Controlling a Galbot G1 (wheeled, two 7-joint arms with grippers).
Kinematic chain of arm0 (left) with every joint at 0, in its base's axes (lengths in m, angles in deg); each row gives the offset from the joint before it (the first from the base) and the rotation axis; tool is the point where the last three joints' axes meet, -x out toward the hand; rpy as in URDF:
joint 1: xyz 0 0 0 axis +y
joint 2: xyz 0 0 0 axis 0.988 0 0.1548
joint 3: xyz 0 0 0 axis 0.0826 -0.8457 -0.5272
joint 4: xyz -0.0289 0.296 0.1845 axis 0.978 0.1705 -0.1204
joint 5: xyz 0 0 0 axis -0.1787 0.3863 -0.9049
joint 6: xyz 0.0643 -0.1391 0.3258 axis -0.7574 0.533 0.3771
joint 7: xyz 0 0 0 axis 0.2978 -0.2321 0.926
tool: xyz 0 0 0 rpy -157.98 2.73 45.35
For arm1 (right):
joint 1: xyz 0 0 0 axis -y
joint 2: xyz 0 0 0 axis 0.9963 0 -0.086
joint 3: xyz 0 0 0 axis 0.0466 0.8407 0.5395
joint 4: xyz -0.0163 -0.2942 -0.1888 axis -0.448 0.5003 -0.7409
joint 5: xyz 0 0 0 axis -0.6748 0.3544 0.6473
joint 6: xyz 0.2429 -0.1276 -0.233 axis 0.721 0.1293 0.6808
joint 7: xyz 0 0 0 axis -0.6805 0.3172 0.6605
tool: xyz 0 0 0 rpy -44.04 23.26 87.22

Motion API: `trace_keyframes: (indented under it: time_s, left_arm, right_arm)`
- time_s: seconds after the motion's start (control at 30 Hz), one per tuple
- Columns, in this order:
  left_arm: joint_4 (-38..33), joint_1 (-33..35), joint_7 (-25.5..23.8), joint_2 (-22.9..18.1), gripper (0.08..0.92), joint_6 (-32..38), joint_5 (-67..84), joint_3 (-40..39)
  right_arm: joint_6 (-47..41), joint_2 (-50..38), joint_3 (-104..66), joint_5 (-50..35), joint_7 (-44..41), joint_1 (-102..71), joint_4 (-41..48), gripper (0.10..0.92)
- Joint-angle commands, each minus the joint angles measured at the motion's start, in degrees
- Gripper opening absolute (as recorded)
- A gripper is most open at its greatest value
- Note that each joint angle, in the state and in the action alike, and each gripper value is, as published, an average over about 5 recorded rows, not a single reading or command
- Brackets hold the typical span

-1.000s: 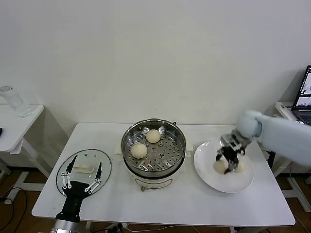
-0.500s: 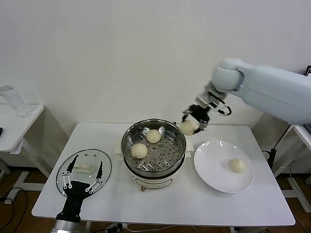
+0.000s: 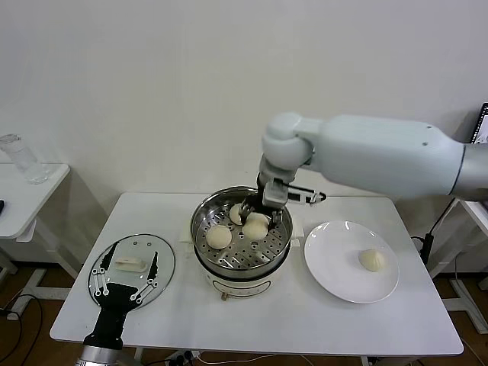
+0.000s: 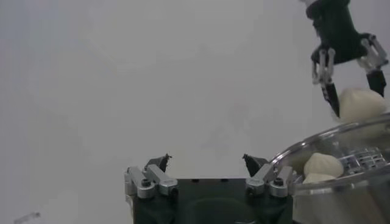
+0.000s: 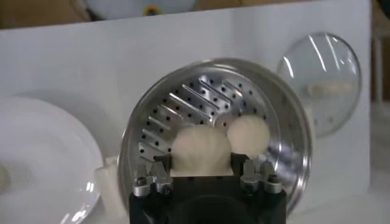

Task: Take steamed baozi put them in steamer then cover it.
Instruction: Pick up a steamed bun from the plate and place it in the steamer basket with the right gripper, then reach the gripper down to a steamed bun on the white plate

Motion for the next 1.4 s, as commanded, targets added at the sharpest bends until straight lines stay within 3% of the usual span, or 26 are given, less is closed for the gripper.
trace_keyframes:
  time_s: [0.03, 0.53, 0.83, 1.0, 1.23, 1.4]
  left_arm:
    - [-0.28, 0.18, -0.06, 0.0, 0.823, 0.25, 0.01, 0.27]
    - [-0.03, 0.06, -0.01, -0.14, 0.823, 0.62, 0.35, 1.24]
    - [-0.05, 0.21, -0.01, -0.18, 0.823, 0.72, 0.44, 1.29]
    - [0.26, -0.02, -0.02, -0.18, 0.823, 0.82, 0.43, 1.29]
    - [0.19, -0.43, -0.06, 0.02, 0.823, 0.47, 0.42, 1.02]
    - [0.18, -0.48, -0.04, 0.13, 0.823, 0.44, 0.34, 0.65]
  right_arm:
    - [6.69, 2.76, 0.18, 10.14, 0.65, -5.77, -1.79, 0.662]
    - [7.83, 4.64, -1.63, 15.51, 0.77, -11.03, 0.74, 0.678]
    - [7.0, 3.98, -3.46, 16.06, 0.67, -10.39, 0.99, 0.737]
    - [4.68, 0.36, -10.54, 12.55, -1.73, -8.65, 0.91, 0.816]
    - [1.0, -6.93, -16.55, 3.69, -3.8, -4.14, 2.13, 0.823]
    - [-5.48, -12.37, -19.24, -2.52, -6.18, -2.03, 7.67, 0.823]
